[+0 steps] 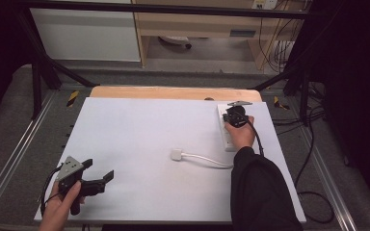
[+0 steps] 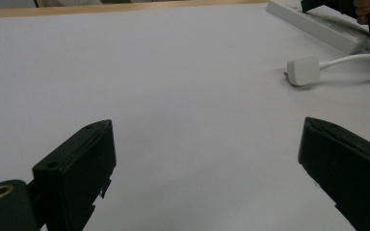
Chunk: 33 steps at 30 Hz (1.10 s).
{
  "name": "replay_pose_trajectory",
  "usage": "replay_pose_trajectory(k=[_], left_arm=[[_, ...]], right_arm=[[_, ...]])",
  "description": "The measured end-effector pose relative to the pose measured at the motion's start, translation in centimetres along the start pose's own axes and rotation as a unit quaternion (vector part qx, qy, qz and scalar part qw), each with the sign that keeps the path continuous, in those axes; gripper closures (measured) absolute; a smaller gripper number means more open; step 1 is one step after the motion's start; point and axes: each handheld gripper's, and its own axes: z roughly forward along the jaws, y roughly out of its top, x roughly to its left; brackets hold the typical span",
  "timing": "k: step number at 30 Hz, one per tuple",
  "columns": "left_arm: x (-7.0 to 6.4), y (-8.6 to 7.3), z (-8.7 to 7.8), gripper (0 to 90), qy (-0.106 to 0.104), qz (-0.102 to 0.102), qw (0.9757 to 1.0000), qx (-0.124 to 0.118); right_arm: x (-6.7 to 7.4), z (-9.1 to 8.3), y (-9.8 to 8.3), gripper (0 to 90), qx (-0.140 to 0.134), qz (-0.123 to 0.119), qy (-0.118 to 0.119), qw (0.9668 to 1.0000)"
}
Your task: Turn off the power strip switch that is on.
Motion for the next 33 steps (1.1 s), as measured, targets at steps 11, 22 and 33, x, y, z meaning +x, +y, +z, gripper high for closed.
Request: replay_pose_trajectory(k=[11, 22, 33], left_arm=[[0.0, 0.0, 0.0, 5.9, 0.000, 0.000, 1.0000, 0.000], [0.0, 0.0, 0.0, 5.9, 0.000, 0.000, 1.0000, 0.000], [0.0, 0.0, 0.0, 5.9, 0.001, 0.002, 1.0000, 0.000]], right_arm=[[0.2, 0.0, -0.1, 90.0, -0.009, 0.004, 0.002, 0.9999], [0.1, -0.7, 0.3, 90.0, -0.029, 0.004, 0.006, 0.9995], [0.3, -1.4, 0.5, 86.9, -0.046, 0.007, 0.017, 0.9988]])
